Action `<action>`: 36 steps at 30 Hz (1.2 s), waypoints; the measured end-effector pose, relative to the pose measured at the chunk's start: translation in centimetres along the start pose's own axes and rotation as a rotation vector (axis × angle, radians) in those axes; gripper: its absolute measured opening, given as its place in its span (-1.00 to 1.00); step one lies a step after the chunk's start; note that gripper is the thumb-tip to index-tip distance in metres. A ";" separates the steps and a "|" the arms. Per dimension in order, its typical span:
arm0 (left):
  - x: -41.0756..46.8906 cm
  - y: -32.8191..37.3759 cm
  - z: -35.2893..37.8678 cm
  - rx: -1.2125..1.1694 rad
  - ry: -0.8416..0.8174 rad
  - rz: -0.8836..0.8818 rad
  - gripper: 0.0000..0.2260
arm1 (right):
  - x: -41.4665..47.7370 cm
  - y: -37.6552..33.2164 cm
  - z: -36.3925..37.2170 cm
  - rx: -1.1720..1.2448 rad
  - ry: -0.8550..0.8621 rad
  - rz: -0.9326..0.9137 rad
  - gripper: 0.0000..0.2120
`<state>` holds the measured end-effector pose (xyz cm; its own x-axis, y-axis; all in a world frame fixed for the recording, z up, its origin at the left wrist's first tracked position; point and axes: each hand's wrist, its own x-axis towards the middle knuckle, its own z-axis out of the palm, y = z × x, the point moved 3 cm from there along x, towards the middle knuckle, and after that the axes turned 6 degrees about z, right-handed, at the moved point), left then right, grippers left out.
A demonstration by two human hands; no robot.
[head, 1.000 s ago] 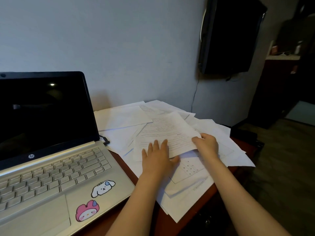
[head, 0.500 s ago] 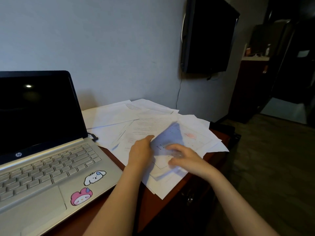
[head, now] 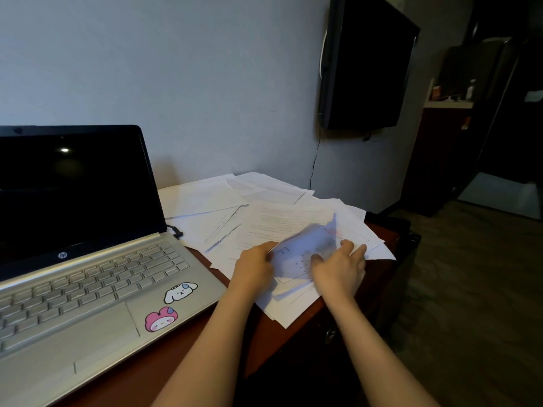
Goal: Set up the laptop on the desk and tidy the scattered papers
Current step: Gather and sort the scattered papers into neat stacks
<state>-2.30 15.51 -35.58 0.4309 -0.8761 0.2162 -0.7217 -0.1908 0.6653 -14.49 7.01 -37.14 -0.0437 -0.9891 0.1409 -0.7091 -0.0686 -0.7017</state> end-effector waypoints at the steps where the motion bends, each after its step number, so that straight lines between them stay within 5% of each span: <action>1: 0.0 0.0 0.0 -0.006 0.001 -0.003 -0.63 | 0.1 -0.2 -0.1 0.002 -0.008 0.018 -0.35; 11: 0.2 0.2 -0.2 -0.123 0.066 -0.036 -0.66 | 3.1 -0.5 -3.2 0.847 -0.182 0.477 -0.48; 23: 0.1 0.0 -0.5 -0.248 0.120 -0.065 -0.69 | 3.8 -1.5 -2.5 0.912 -0.401 0.540 -0.58; 28: 0.4 -0.2 -0.6 -0.316 0.198 -0.068 -0.66 | 2.6 -2.6 -1.0 0.454 -0.569 0.307 -0.90; 30: 0.4 -0.1 -0.9 -0.365 0.242 -0.038 -0.69 | 2.5 -2.7 -0.5 0.275 -0.621 0.214 -0.83; 33: 0.4 0.2 -1.5 -0.402 0.305 0.006 -0.66 | 3.8 -2.3 -0.4 0.271 -0.475 0.128 -0.77; 36: 0.5 0.5 -2.0 -0.304 0.339 0.102 -0.48 | 4.9 -1.6 -0.8 0.529 -0.382 0.220 -0.88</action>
<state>-1.37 15.83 -33.70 0.5554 -0.6801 0.4785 -0.5995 0.0714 0.7972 -14.15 2.41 -34.74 0.1723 -0.9574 -0.2317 -0.2686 0.1807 -0.9462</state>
